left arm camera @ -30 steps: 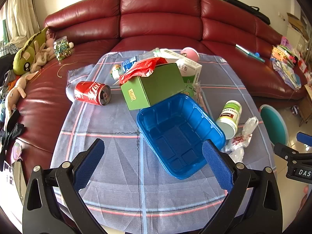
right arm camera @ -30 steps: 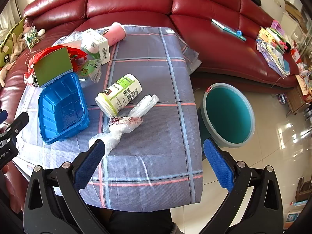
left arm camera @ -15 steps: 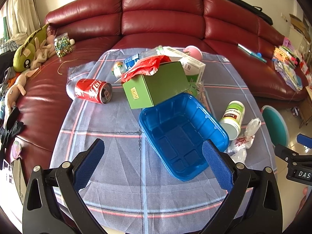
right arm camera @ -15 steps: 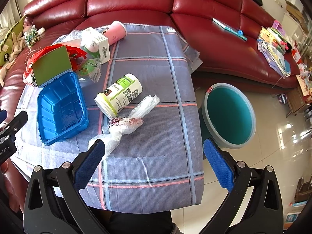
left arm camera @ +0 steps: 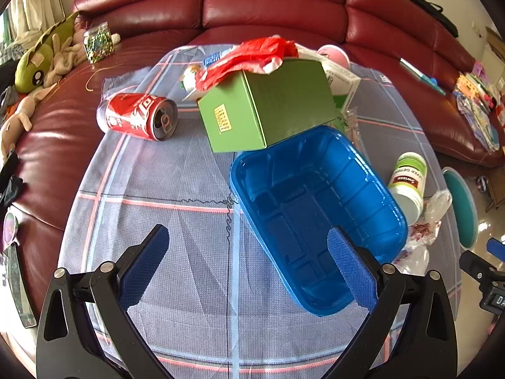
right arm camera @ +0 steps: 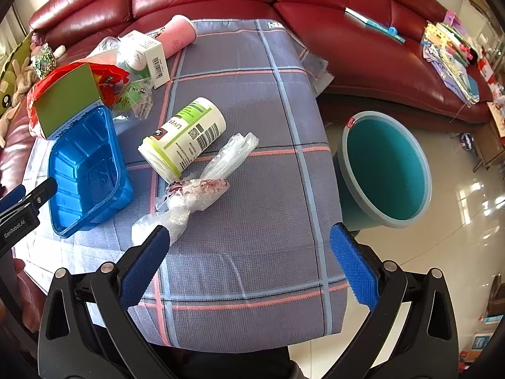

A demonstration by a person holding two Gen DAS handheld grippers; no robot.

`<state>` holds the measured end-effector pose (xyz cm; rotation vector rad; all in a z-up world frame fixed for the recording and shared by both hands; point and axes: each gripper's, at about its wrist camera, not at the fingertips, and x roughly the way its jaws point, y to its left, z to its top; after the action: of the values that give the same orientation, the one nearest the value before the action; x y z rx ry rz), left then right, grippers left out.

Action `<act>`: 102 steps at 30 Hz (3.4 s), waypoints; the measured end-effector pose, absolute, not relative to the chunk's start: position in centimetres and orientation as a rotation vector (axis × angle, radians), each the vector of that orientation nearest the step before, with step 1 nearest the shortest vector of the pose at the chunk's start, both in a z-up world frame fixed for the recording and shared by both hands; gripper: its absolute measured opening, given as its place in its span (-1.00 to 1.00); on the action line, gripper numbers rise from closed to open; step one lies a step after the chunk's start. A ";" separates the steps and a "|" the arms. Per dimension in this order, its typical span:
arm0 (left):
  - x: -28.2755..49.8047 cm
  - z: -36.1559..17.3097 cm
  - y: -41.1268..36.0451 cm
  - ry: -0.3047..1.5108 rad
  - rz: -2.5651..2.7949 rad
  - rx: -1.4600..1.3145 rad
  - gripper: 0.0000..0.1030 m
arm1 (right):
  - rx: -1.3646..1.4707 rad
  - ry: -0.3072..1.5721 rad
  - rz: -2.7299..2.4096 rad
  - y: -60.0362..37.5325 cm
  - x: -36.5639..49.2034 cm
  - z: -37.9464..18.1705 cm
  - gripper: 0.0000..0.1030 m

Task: Collect trash
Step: 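Grasp the blue tray rim with left tool while right tool grasps the plastic bag, then carry the blue tray and plastic bag with both tools over the teal bin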

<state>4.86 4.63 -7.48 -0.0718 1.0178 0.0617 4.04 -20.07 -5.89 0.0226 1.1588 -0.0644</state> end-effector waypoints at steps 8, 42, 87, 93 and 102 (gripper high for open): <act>5.5 -10.1 4.9 1.079 0.016 -0.088 0.45 | 0.044 1.169 -0.036 -19.5 5.0 -6.6 0.88; 2.5 -10.3 4.7 1.075 -0.114 -0.051 -0.87 | 0.105 1.166 0.124 -17.8 5.9 -8.3 -0.39; 9.9 -1.5 -23.5 0.917 -0.565 0.289 -0.86 | 0.222 0.933 -0.274 -44.2 2.2 0.1 -0.38; 13.0 -4.9 -31.0 0.977 -0.614 0.372 -0.85 | 0.246 0.956 -0.329 -48.4 2.9 -1.7 -0.38; 16.1 -10.2 -37.3 1.059 -0.631 0.458 -0.78 | 0.276 1.018 -0.354 -51.4 5.3 -5.0 -0.38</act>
<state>16.07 -37.30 -10.20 0.4579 1.0590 -0.6307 5.28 -51.36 -5.00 0.2758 1.0180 -0.3539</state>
